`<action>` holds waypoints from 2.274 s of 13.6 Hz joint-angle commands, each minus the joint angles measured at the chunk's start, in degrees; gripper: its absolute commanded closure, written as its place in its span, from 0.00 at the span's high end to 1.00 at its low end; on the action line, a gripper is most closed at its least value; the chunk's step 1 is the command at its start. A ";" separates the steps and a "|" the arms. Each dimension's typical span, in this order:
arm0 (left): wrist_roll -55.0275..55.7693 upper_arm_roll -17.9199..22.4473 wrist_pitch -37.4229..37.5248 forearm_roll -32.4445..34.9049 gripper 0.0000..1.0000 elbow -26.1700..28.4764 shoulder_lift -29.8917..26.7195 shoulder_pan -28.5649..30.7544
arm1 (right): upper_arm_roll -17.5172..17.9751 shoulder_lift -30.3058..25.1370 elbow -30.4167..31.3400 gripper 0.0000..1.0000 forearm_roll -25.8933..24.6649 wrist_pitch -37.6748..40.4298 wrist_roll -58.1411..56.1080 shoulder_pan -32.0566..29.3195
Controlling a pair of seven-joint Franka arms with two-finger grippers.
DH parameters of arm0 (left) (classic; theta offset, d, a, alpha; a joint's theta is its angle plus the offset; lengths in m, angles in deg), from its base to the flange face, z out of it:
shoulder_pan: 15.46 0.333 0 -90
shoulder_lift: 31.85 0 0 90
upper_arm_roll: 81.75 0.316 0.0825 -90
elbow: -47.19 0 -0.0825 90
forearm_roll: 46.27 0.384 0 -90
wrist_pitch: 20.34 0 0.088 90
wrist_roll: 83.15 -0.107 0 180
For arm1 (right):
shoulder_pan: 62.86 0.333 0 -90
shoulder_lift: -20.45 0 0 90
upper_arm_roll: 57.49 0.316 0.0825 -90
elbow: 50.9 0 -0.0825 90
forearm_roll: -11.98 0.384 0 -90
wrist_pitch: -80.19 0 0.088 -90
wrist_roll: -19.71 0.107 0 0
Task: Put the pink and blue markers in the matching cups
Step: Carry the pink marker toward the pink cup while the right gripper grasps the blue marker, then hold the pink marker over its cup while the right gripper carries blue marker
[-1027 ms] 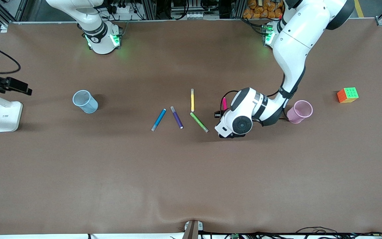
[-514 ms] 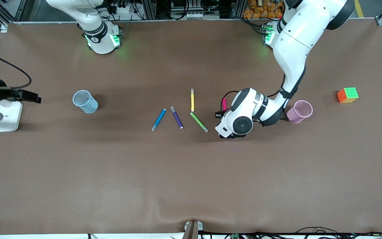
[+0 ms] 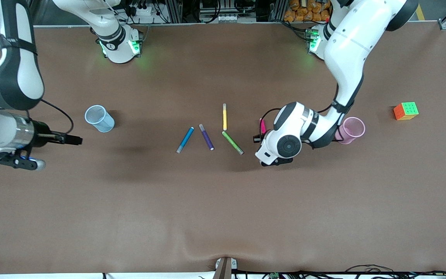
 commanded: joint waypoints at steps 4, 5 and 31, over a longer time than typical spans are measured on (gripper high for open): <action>0.57 0.15 6.53 2.71 0.00 1.49 -14.19 6.12 | -0.15 1.27 8.37 1.00 1.14 -14.99 17.13 11.05; -0.13 0.15 6.61 4.02 0.00 1.58 -15.68 7.52 | -0.15 1.79 10.31 1.00 1.14 -18.42 20.90 13.24; -7.08 -0.90 12.94 17.65 0.00 5.10 -30.03 19.14 | 1.52 19.99 11.30 0.35 8.26 -37.43 34.48 29.08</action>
